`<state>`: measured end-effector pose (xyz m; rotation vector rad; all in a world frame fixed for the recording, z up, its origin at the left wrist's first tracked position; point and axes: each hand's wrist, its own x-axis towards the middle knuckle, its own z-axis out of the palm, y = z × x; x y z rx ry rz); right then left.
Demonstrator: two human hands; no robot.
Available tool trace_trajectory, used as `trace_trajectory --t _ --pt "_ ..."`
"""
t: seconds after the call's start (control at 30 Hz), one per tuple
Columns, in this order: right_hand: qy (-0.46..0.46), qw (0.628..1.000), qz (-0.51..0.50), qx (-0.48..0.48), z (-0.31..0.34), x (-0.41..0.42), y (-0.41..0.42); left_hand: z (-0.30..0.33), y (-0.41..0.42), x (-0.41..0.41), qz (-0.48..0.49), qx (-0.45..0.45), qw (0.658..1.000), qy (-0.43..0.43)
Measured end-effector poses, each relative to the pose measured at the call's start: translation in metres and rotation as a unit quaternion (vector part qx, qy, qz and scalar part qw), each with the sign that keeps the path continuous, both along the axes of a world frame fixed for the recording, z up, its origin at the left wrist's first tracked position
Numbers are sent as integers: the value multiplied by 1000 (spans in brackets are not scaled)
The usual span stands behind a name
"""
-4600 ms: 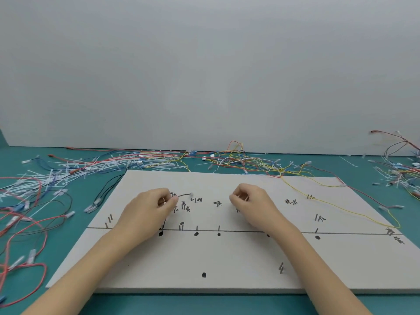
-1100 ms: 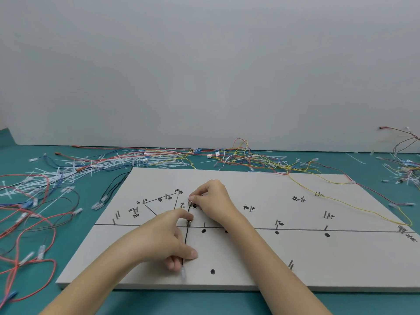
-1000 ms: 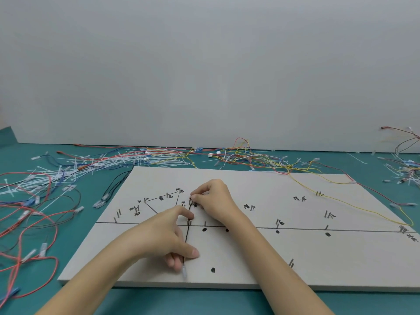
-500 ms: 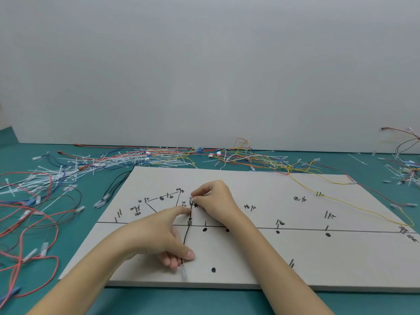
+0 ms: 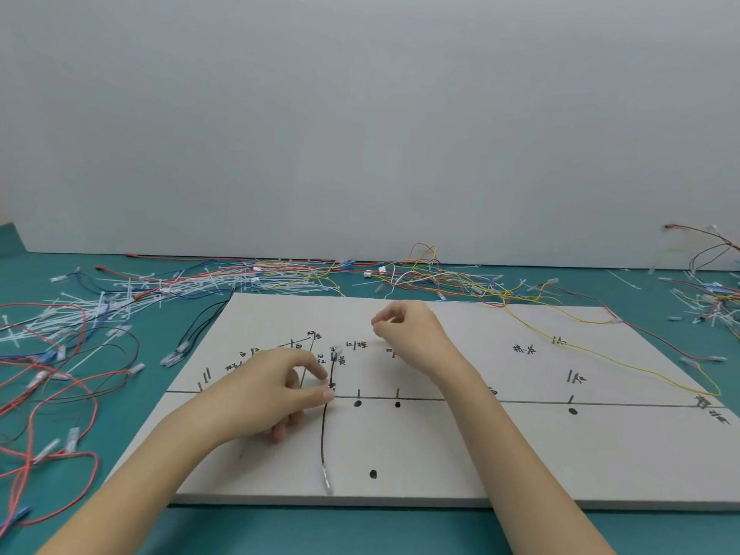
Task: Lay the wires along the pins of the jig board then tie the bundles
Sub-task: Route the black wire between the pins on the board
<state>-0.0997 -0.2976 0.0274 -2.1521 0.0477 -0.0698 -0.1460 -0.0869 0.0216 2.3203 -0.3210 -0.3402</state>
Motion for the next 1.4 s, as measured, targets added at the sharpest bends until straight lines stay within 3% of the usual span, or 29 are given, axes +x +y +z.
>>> trace_trajectory --t 0.13,0.33,0.63,0.83,1.4 --pt "75 970 10 -230 -10 -9 -1 -7 -1 3 9 58 993 -100" --pt "57 958 23 -281 -10 -11 3 -9 -5 1 14 196 961 -195" --pt "-11 965 38 -258 -21 -10 -4 -11 -25 -15 -24 351 897 -268" --pt "-36 972 57 -226 -23 -8 -9 -18 -29 -13 -44 376 879 -289" --pt "-32 982 99 -157 -24 -2 -15 -18 -23 -7 -73 327 891 -306"
